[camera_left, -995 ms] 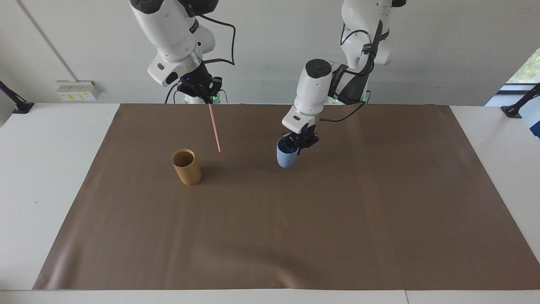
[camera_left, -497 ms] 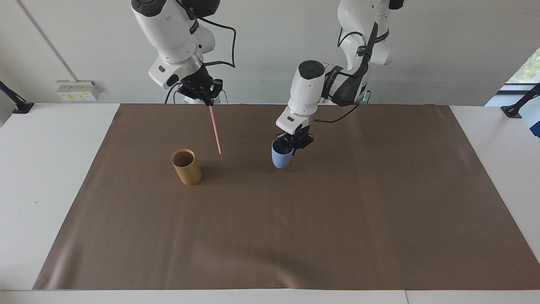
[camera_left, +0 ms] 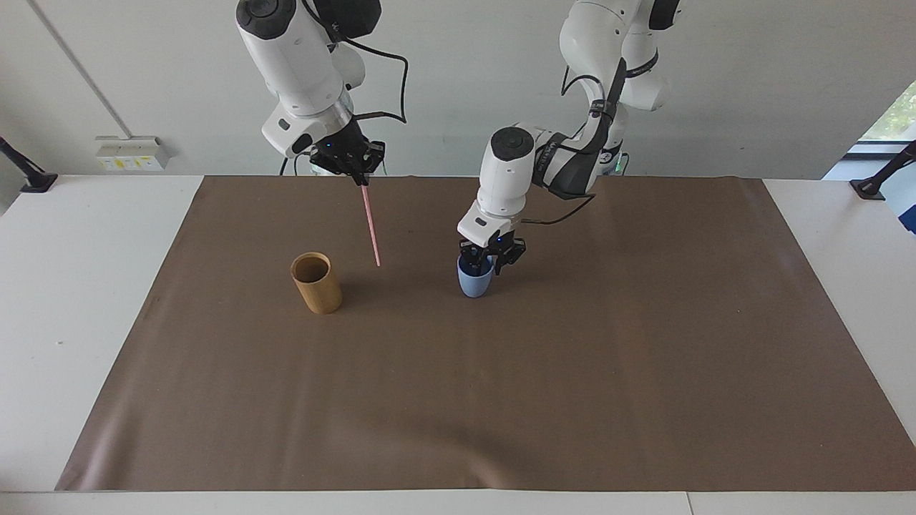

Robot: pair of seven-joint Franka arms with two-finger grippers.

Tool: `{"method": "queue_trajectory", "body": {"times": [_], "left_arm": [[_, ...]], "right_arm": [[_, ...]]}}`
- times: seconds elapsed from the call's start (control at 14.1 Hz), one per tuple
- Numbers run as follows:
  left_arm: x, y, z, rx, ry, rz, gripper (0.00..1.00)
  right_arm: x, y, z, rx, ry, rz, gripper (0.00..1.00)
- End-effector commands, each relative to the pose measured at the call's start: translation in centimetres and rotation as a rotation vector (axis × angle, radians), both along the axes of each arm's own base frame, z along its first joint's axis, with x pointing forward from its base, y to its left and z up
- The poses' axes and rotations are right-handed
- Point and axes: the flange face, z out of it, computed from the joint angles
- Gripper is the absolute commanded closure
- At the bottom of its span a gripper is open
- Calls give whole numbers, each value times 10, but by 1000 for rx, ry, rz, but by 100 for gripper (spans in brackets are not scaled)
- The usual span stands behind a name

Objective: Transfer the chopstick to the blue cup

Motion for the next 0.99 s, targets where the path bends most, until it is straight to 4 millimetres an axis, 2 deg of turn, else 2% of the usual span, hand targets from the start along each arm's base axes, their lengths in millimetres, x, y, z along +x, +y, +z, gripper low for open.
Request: {"method": "queue_trajectory", "body": {"times": [0.0, 0.14, 0.28, 0.57, 0.71, 0.85, 0.92], "left_arm": [[6, 22, 36, 2, -19, -36, 0], [10, 47, 57, 19, 0, -64, 0], [19, 84, 89, 16, -8, -75, 0], [40, 181, 141, 25, -25, -151, 0], [53, 221, 167, 27, -61, -195, 0], [62, 249, 207, 32, -61, -177, 0], [66, 266, 230, 37, -58, -190, 0]], "right_arm": [[-1, -2, -1, 20, 0, -28, 100], [-3, 5, 0, 44, 7, -30, 100], [-5, 14, 1, 54, 14, -63, 100], [-17, 67, 11, 76, -15, -159, 100], [-20, 95, 17, 119, -36, -232, 100], [-23, 152, 1, 117, -59, -265, 100], [-23, 162, -3, 107, -57, -266, 100]]}}
